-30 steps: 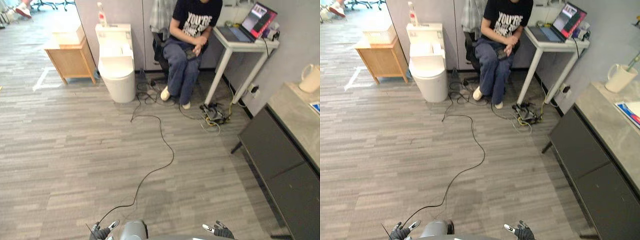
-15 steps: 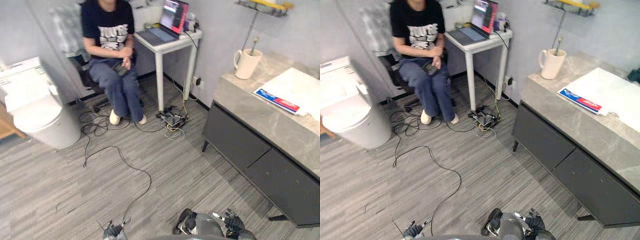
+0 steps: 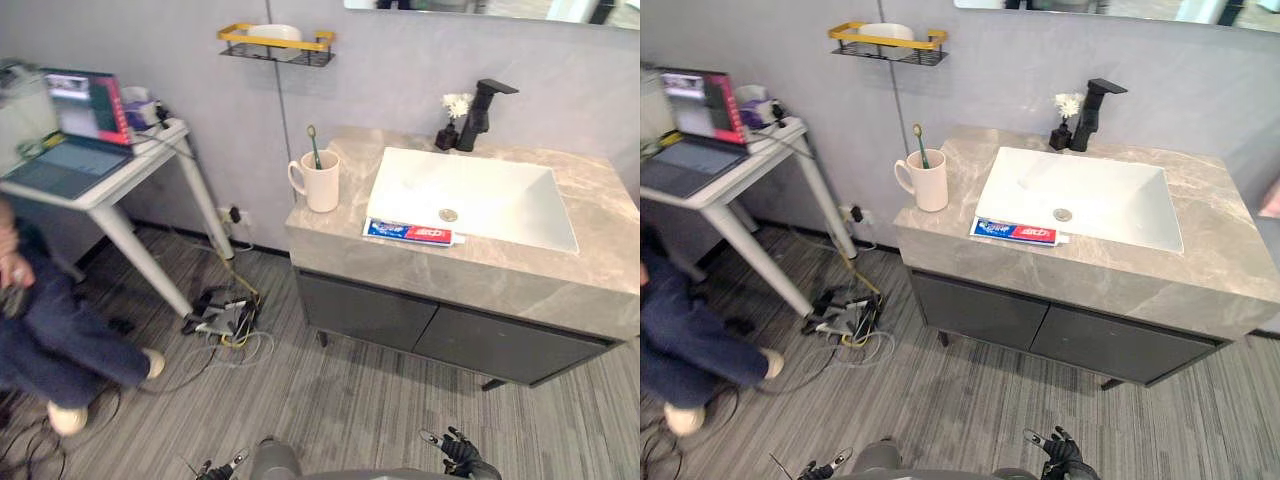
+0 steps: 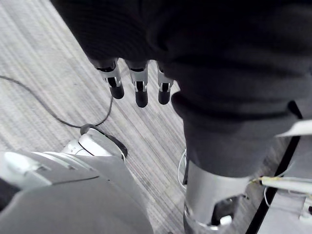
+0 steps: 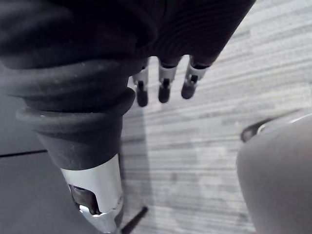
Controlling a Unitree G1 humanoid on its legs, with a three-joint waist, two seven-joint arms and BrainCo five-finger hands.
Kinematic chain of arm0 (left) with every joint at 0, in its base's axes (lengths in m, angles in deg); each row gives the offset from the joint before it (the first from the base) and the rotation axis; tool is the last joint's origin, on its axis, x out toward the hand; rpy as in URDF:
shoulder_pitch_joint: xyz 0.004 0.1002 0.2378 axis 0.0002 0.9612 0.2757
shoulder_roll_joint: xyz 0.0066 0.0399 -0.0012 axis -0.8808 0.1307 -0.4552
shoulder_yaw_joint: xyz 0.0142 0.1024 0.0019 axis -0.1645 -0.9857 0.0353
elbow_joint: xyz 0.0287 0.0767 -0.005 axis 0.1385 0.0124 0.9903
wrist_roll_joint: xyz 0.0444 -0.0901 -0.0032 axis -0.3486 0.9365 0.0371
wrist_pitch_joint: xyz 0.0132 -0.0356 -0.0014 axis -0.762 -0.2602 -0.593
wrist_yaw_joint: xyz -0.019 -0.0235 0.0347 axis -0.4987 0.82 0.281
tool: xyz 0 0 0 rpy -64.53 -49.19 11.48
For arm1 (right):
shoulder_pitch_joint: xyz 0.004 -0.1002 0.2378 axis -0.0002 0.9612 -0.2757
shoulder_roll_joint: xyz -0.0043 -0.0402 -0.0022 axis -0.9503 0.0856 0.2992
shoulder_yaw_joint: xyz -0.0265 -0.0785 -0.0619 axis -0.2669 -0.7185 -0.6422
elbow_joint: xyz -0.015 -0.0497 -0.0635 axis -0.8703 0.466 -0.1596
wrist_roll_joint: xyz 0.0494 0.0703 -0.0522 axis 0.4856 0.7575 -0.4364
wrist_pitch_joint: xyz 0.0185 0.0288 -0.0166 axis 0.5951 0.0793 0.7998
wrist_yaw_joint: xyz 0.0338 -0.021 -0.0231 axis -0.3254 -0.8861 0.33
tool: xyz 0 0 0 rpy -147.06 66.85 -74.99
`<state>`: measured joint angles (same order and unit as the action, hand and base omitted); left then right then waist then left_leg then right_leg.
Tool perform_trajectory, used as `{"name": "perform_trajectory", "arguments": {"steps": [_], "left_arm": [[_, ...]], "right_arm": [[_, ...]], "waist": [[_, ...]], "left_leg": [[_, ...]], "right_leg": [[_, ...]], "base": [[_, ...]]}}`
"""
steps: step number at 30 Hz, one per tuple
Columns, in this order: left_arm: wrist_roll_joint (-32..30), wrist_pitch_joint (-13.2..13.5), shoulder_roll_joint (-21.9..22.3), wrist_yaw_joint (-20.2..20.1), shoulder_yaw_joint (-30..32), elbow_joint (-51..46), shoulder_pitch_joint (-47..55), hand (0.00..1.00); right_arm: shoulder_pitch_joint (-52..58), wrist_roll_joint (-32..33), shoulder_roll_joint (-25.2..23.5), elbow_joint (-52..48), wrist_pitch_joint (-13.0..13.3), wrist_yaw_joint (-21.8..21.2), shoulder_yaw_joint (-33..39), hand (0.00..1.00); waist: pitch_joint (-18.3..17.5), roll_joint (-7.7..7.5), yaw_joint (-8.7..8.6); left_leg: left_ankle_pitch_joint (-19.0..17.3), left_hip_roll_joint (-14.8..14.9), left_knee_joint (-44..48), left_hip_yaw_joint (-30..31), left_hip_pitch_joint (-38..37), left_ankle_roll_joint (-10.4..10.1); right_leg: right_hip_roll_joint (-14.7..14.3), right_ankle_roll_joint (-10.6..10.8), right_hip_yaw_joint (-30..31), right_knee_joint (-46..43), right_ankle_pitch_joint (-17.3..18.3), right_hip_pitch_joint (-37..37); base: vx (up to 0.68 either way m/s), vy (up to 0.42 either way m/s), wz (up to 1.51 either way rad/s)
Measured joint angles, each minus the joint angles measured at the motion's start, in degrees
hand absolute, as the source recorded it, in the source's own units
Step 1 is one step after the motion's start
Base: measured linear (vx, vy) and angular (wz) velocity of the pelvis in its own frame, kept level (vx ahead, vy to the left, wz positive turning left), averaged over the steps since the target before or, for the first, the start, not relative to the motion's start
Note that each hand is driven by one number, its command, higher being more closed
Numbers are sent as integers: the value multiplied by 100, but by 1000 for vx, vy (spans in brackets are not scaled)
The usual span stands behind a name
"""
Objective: Organize washtable
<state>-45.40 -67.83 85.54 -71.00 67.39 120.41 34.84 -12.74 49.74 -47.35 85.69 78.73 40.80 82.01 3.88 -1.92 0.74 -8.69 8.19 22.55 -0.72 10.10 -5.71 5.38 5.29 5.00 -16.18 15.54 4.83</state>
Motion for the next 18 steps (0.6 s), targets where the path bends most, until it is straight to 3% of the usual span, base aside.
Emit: {"name": "perform_trajectory", "arguments": {"steps": [2,4,5,6,8,9,10,11,14,18], "left_arm": [[-9,-3,-19,-6,-115,11,-1,0],[-21,-3,-66,-6,-256,51,25,0],[-103,-6,-117,-14,-502,78,46,0],[-120,-5,-126,-16,-548,75,57,0],[-147,-8,-205,-24,-834,84,140,0],[-154,-11,-212,-28,-855,95,142,0],[-157,-10,-246,-52,-938,104,133,0],[-157,-14,-299,-123,-945,135,125,0],[-134,-9,-209,-130,-923,183,134,0],[-105,-10,-118,-135,-708,185,212,0]], "right_arm": [[-1,9,-20,19,-42,0,275,0],[1,11,-16,20,-65,-10,432,0],[7,-2,28,22,-94,-3,524,0],[9,-7,44,23,-97,-3,527,0],[4,-21,117,79,-129,15,480,0],[5,-22,133,96,-130,23,418,0],[18,-56,168,143,-144,27,351,0],[81,-133,181,157,-174,29,358,0],[240,-149,275,180,-247,31,387,0],[327,-216,301,277,-249,33,360,0]], "waist": [[8,15,21],[-3,39,14],[-36,102,5],[-43,111,7],[-52,126,20],[-52,126,14],[-65,104,13],[-101,88,4],[-175,185,-1],[-203,153,-1]], "left_leg": [[-301,-79,316,-228,25,202],[-432,-134,366,-474,-39,339],[-426,-142,222,-603,-110,378],[-411,-142,178,-629,-133,401],[-315,-141,-201,-880,-374,482],[-289,-141,-274,-929,-415,479],[-265,-184,-354,-999,-442,454],[-236,-269,-437,-1004,-473,423],[22,-333,-896,-982,-706,346],[364,-332,-1585,-874,-1137,241]], "right_leg": [[151,141,23,-280,-91,-149],[263,21,-114,-776,-238,-460],[401,27,-503,-981,-513,-711],[431,35,-588,-986,-544,-746],[561,83,-1438,-524,-551,-744],[547,87,-1623,-276,-555,-719],[475,15,-1827,260,-823,-657],[481,96,-1913,512,-879,-543],[474,96,-1949,734,-884,-416],[410,73,-2128,966,-901,-165]], "base": [[183,412,-43],[98,279,-55],[91,275,-46],[94,263,-47],[69,142,-50],[60,67,-39],[50,-40,-20],[55,-60,-10],[46,-69,4],[-5,-89,13]]}}
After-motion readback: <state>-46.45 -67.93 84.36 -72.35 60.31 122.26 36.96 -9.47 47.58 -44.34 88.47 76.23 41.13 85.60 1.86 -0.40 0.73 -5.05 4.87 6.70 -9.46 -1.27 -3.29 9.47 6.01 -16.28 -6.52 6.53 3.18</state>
